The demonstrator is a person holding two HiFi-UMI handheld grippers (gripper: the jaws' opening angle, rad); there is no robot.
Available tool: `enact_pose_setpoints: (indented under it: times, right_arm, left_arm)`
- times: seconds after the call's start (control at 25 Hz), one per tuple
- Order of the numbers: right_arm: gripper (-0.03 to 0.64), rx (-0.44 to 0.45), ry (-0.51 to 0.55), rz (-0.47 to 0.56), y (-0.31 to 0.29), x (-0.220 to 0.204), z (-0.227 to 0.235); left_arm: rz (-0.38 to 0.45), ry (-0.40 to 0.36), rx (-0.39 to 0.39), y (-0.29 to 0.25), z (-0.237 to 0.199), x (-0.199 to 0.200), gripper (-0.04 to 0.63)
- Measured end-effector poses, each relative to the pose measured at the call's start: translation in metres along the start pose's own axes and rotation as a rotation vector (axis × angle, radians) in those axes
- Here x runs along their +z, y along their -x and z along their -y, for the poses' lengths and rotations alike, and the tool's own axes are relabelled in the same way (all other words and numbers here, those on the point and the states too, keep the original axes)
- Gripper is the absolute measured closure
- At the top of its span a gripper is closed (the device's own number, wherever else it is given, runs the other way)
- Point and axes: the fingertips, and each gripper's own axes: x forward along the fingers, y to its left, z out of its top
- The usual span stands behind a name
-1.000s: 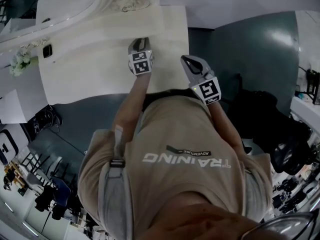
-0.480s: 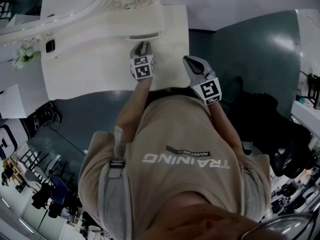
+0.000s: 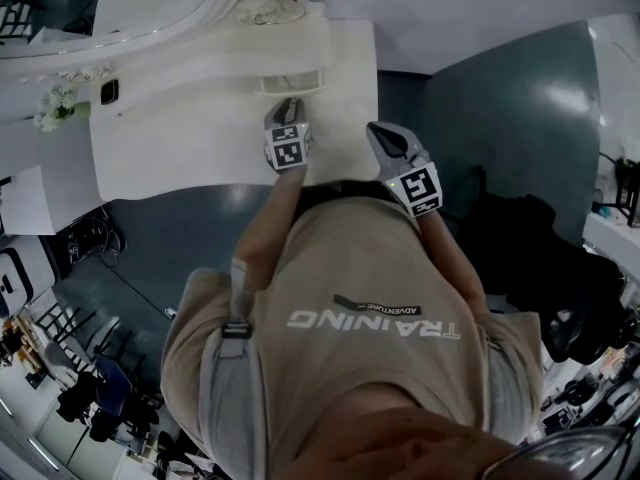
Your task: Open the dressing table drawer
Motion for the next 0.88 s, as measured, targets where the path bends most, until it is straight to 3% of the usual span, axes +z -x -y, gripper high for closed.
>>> enact_pose_setpoints:
  times: [0.6, 0.76, 0.88]
  right_arm:
    - [0.614, 0.032, -0.038, 0.046, 0.016, -0.011, 0.014]
    - [0.614, 0.061, -0.079, 0.049, 0.014, -0.026, 0.018]
    - [0.614, 0.076, -0.083, 0.046, 0.010, -0.035, 0.022]
  left_arm:
    - [0.011, -0.015, 0.016, 0.036, 0.022, -0.013, 0.492]
    - [-0.007, -0.076, 0.010, 0.055, 0.036, -0.020, 0.538]
    - [0.025, -0.109, -0.003, 0.069, 0.047, -0.015, 0.588]
